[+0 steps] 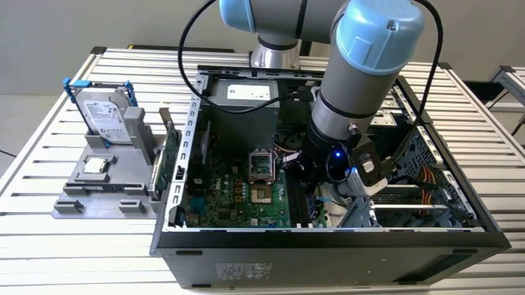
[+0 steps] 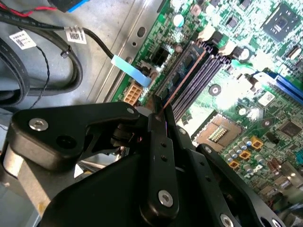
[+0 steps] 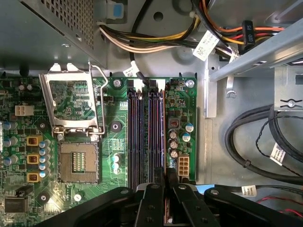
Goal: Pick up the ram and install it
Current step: 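Insert the ram into the slot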
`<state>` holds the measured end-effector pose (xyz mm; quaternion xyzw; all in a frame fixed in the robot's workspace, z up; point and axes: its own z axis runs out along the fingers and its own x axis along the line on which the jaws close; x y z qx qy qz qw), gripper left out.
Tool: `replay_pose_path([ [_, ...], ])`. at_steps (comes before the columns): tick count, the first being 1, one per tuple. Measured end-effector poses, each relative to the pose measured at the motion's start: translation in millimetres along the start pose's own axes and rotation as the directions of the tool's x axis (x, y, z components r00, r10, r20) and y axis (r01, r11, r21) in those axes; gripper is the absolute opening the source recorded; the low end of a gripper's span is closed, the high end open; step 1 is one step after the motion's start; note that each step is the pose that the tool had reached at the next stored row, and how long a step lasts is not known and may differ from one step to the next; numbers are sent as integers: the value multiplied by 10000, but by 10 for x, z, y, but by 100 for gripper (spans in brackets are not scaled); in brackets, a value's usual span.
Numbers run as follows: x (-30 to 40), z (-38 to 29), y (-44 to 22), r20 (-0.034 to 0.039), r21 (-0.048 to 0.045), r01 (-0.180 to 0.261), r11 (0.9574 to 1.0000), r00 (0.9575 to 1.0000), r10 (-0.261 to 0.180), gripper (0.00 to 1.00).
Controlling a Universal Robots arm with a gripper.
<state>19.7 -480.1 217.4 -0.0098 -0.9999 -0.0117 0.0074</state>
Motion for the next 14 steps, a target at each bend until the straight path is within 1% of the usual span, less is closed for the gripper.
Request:
replay_pose_path([
  [5,0,-4,1,1,14,-44,10000,10000,44,0],
  [14,11,-3,3,6,11,-278,9996,9996,278,0],
])
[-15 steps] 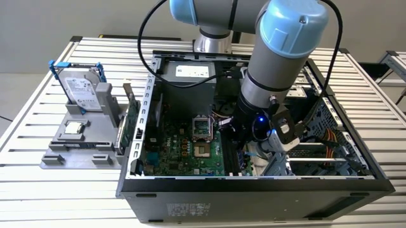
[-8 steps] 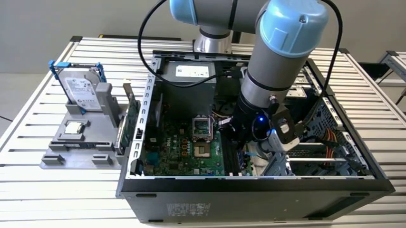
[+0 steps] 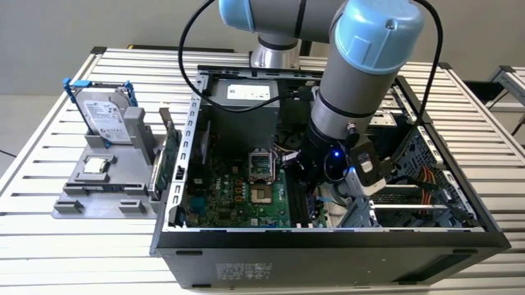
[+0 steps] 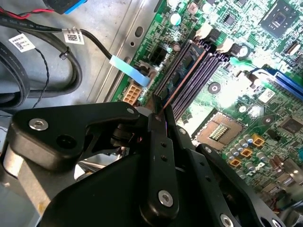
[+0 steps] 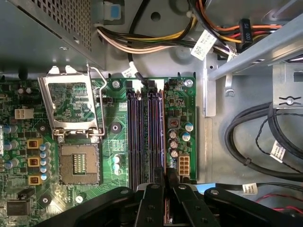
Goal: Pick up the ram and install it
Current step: 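Insert the ram into the slot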
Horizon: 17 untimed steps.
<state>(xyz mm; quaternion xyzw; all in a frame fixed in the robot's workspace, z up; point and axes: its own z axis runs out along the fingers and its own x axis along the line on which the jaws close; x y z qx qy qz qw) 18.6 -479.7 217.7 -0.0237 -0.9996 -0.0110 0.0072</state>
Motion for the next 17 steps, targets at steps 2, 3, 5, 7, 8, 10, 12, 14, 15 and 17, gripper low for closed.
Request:
replay_pose_path([
  [2,1,4,0,1,0,-27,10000,10000,27,0],
  [3,1,8,-1,1,1,-37,10000,10000,37,0],
  [5,1,23,-2,1,3,-47,10000,10000,47,0],
  [7,0,41,-1,2,0,-54,10000,10000,54,0],
  [8,0,47,-1,2,-1,-56,10000,10000,56,0],
  [10,0,48,-2,1,1,-57,10000,10000,57,0],
  [12,0,49,-1,1,0,-57,10000,10000,57,0],
  [14,0,50,-1,1,-1,-58,10000,10000,58,0],
  [15,0,50,-1,2,-1,-58,10000,10000,58,0],
  [17,0,51,-1,2,-1,-57,10000,10000,57,0],
])
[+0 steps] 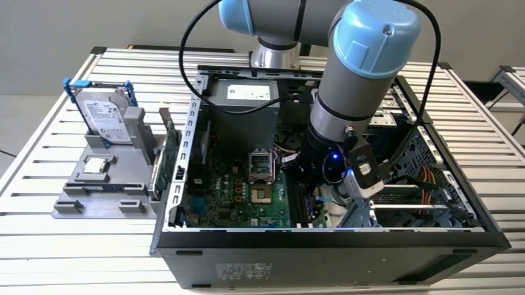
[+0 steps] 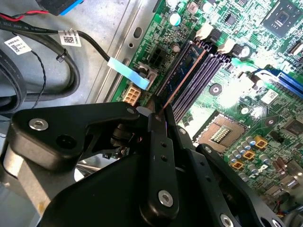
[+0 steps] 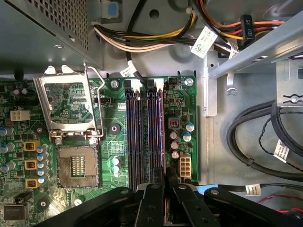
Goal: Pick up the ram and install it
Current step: 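Insert the ram into the slot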
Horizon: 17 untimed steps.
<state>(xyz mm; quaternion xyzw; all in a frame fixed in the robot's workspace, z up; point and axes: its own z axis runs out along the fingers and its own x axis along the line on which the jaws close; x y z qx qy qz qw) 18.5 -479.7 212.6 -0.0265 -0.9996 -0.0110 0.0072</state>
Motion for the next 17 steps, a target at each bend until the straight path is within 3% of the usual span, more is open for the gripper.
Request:
replay_pose_path([
  [14,-2,33,4,2,-53,1,10000,10000,-1,0],
  [15,-2,33,3,2,-44,1,10000,10000,-1,100],
  [17,-1,29,0,-1,-31,1,10000,10000,-1,100],
])
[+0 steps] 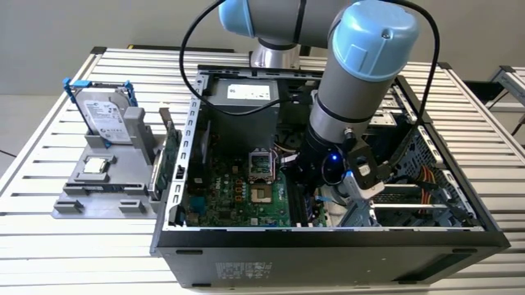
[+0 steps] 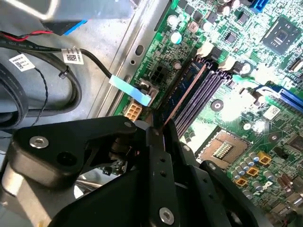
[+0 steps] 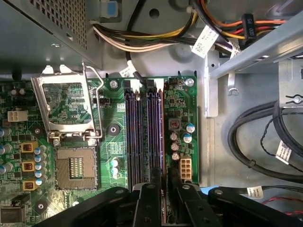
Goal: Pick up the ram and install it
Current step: 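Insert the ram into the slot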
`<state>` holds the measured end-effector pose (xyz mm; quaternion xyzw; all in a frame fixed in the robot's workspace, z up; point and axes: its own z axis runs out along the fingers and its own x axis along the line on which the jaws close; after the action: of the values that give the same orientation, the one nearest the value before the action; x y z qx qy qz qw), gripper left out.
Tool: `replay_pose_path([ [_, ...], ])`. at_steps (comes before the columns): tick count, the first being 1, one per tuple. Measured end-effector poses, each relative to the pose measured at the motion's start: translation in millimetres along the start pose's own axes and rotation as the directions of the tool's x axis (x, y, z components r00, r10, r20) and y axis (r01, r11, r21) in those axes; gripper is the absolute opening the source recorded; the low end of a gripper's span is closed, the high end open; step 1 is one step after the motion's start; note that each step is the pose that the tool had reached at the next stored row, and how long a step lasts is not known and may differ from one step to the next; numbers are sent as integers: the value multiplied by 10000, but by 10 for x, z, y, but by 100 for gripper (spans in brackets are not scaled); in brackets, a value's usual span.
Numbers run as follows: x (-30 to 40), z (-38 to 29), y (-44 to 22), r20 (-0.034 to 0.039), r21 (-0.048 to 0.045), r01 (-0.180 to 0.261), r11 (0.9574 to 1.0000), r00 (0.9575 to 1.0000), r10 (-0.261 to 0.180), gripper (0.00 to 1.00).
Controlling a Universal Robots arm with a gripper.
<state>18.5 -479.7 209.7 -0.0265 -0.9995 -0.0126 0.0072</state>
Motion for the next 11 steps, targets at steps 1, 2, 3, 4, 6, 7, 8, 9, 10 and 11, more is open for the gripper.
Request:
replay_pose_path([
  [1,1,-2,0,-2,3,-2,10000,10000,2,100],
  [2,1,-11,-1,-2,0,-3,10000,10000,3,100],
  [3,2,-35,0,-2,-14,-3,10000,10000,3,100],
  [4,2,-68,1,-3,-26,-3,10000,10000,3,100],
  [6,3,-140,3,-4,-42,-1,10000,10000,1,100],
  [7,3,-178,4,-5,-44,-2,10000,10000,2,100],
  [8,4,-211,5,-5,-56,-1,10000,10000,1,100],
  [9,4,-235,6,-5,-64,0,10000,10000,0,100],
  [10,4,-261,6,-6,-62,0,10000,10000,0,100],
  [11,5,-289,7,-6,-62,-1,10000,10000,1,100],
])
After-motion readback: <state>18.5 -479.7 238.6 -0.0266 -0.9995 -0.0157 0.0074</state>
